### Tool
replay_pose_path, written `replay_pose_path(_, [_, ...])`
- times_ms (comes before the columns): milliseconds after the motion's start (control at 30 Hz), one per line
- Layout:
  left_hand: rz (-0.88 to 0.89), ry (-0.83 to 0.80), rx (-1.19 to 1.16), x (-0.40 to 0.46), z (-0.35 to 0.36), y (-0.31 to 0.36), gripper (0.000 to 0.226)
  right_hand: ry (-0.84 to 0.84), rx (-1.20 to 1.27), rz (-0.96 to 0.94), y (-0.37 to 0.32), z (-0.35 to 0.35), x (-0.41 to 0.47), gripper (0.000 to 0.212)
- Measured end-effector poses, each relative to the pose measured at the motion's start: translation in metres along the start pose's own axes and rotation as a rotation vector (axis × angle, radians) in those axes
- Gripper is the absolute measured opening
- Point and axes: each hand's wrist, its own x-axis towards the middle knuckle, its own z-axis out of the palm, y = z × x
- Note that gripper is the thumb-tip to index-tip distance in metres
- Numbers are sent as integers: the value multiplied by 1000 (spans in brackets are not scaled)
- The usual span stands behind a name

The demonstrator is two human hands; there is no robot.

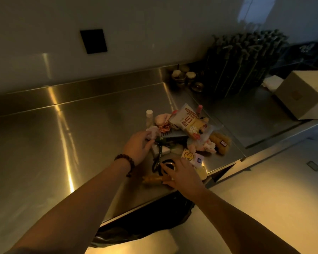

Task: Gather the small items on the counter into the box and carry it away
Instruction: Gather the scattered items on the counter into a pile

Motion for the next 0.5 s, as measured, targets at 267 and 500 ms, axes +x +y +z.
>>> replay_pose_path(267, [-4,-32,99,-77,8,-10,46,-56,-70,-42,11,1,36,69])
replay_pose_path(500, [-25,-65,99,-87,25,-10,23,60,-107,-116,16,-7,40,66])
